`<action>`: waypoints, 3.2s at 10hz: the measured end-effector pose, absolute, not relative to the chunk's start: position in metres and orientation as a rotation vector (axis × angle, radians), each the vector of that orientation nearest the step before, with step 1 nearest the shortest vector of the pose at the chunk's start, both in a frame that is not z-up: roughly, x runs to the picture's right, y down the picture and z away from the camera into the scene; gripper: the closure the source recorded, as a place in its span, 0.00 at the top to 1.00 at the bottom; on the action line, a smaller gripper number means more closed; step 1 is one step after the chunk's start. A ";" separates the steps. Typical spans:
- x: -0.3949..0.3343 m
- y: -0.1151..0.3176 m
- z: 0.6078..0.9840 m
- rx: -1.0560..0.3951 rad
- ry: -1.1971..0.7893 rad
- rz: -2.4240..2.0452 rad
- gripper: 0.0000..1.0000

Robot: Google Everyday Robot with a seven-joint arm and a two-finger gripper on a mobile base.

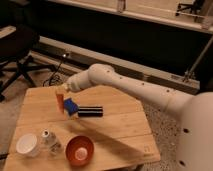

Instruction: Place the pepper on the white sponge

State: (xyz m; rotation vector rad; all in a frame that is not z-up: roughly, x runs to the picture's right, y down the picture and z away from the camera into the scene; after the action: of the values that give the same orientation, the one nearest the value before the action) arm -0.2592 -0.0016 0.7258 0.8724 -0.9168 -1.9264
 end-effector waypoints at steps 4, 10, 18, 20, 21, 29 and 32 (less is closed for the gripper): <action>-0.283 0.004 0.787 0.721 -0.953 -1.991 0.00; -0.212 0.005 0.836 0.561 -1.059 -1.808 0.00; -0.226 0.035 0.862 0.505 -1.197 -1.746 0.00; -0.230 0.037 0.867 0.519 -1.192 -1.767 0.00; -0.233 0.035 0.867 0.552 -1.175 -1.791 0.00; -0.233 0.044 0.865 0.583 -1.168 -1.830 0.00; -0.236 0.035 0.866 0.576 -1.200 -1.813 0.00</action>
State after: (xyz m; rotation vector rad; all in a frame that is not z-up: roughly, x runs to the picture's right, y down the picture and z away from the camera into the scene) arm -0.2362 0.0351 0.8657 0.5757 -1.1997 -1.8130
